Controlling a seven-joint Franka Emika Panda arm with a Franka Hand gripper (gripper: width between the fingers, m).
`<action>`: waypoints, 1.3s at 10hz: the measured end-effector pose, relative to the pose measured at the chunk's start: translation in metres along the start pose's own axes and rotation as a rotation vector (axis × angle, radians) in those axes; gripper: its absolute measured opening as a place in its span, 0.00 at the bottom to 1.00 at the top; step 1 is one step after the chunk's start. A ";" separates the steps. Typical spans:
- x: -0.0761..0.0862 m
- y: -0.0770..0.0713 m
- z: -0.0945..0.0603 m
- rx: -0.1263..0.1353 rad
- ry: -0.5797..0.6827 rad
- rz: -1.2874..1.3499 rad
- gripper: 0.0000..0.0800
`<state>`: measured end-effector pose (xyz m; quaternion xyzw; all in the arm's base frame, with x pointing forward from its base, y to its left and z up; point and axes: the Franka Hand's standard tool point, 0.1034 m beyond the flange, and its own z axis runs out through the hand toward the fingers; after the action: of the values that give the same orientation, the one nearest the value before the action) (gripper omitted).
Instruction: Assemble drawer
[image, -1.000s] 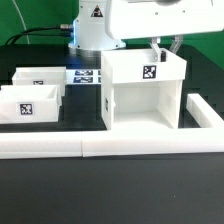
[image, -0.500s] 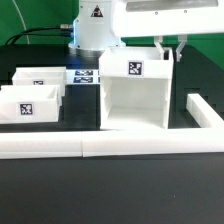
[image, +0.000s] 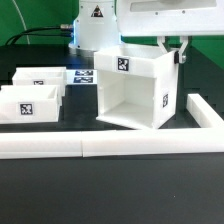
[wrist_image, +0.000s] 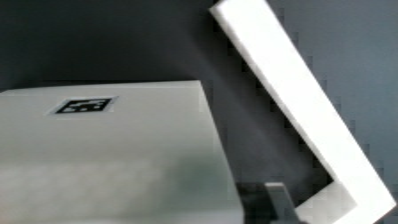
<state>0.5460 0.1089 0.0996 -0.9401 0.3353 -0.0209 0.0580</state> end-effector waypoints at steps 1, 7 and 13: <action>0.000 -0.001 0.000 0.005 -0.001 0.041 0.05; 0.006 -0.010 0.003 0.050 -0.030 0.598 0.05; 0.001 -0.014 0.005 0.068 -0.076 0.835 0.05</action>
Offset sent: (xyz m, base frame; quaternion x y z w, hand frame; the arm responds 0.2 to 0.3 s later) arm 0.0000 0.0000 0.0000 0.0000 0.0000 0.1296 0.9916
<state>0.5560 0.1193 0.0967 -0.7210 0.6844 0.0280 0.1046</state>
